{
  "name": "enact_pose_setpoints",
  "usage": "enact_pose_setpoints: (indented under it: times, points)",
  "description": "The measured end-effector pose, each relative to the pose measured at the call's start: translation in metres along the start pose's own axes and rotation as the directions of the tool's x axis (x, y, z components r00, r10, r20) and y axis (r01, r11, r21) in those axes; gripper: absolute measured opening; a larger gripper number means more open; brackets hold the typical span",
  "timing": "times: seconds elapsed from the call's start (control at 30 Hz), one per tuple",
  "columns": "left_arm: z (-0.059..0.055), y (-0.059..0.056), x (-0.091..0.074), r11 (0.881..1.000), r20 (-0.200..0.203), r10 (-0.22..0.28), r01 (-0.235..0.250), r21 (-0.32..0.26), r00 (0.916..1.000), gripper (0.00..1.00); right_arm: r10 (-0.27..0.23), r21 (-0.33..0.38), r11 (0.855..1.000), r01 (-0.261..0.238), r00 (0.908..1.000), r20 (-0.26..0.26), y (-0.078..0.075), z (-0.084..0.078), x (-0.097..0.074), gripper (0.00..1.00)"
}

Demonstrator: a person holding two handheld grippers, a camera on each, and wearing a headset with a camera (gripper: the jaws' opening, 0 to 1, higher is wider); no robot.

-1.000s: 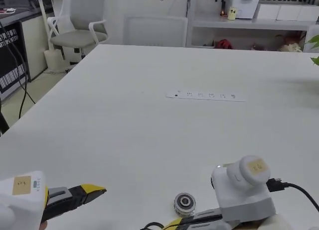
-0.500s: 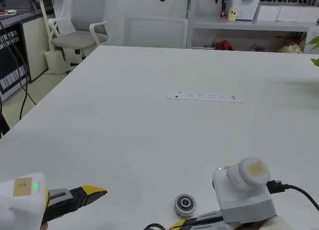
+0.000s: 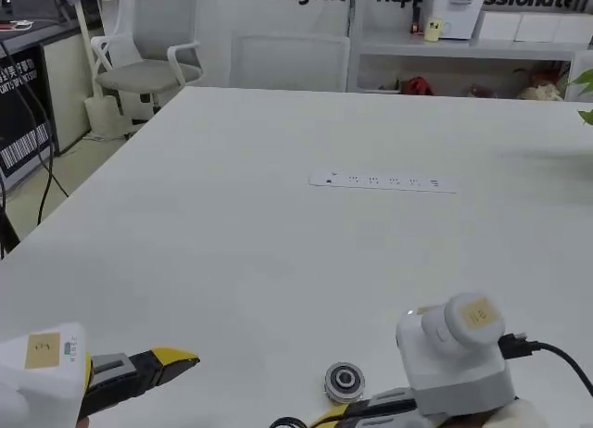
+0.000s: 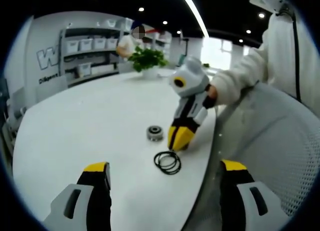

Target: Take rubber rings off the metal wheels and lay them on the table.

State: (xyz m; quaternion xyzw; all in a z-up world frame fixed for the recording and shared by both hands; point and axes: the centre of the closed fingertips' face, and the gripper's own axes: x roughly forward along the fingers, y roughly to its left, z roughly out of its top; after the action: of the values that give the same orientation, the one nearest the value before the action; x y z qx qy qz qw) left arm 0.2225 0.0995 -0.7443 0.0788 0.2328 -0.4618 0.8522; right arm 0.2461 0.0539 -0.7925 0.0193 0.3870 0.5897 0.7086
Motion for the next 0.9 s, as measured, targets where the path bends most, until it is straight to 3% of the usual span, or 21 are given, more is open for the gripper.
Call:
enact_pose_setpoints:
  times: [0.47, 0.9]
  points:
    - [0.001, 0.005, -0.004, 1.0, 0.01, 0.014, -0.014, 0.002, 0.9999, 0.92, -0.055, -0.045, 0.997, 0.057, 0.998, 0.031, -0.013, 0.014, -0.015, 0.09]
    - [0.004, 0.009, -0.014, 0.999, 0.032, 0.035, -0.036, 0.011, 0.9989, 0.93, -0.102, -0.079, 0.991, 0.111, 0.9887, 0.11, -0.019, 0.044, -0.046, 0.18]
